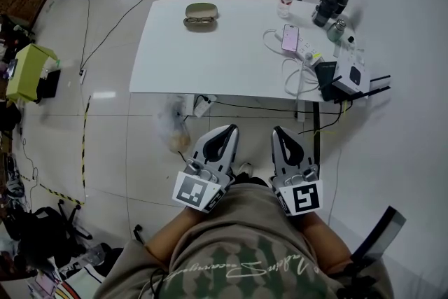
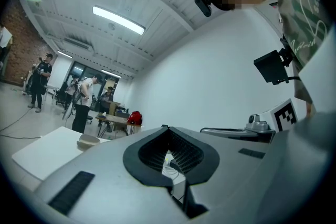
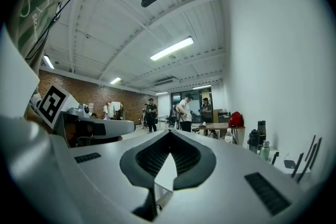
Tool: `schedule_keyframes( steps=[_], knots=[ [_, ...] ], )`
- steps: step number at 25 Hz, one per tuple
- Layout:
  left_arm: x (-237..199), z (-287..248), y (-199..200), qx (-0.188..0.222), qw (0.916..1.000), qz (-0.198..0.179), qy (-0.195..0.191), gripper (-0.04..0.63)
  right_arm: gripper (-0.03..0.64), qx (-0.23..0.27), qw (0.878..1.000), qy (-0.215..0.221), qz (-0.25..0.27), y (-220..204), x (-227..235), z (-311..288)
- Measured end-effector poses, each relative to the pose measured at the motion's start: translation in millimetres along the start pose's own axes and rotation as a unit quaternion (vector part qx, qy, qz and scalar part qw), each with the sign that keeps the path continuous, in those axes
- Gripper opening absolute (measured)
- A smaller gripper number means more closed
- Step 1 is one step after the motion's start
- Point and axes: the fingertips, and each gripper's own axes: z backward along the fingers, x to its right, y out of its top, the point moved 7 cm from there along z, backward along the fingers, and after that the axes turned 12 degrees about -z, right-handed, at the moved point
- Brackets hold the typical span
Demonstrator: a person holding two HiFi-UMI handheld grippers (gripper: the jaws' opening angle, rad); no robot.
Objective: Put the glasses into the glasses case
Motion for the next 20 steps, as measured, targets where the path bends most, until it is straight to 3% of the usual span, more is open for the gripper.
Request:
schedule_keyframes(
  steps=[6, 10, 20],
  knots=[
    [2.5, 0.3, 3.7, 0.016, 0.9999, -0.006, -0.003, 0.0, 0.011, -0.002, 1.0, -0.002, 0.004, 0.6, -2.5, 0.9],
    [1.9, 1.3, 2.6, -0.003, 0.9999, 0.001, 0.011, 0.0, 0.011, -0.005, 1.0, -0.007, 0.004, -3.7, -0.7, 1.7],
    [6.9, 6.6, -4.8, 0.005, 0.9999, -0.005, -0.008, 0.0, 0.011, -0.017, 1.0, -0.004, -0.006, -4.9, -2.1, 2.0]
  ],
)
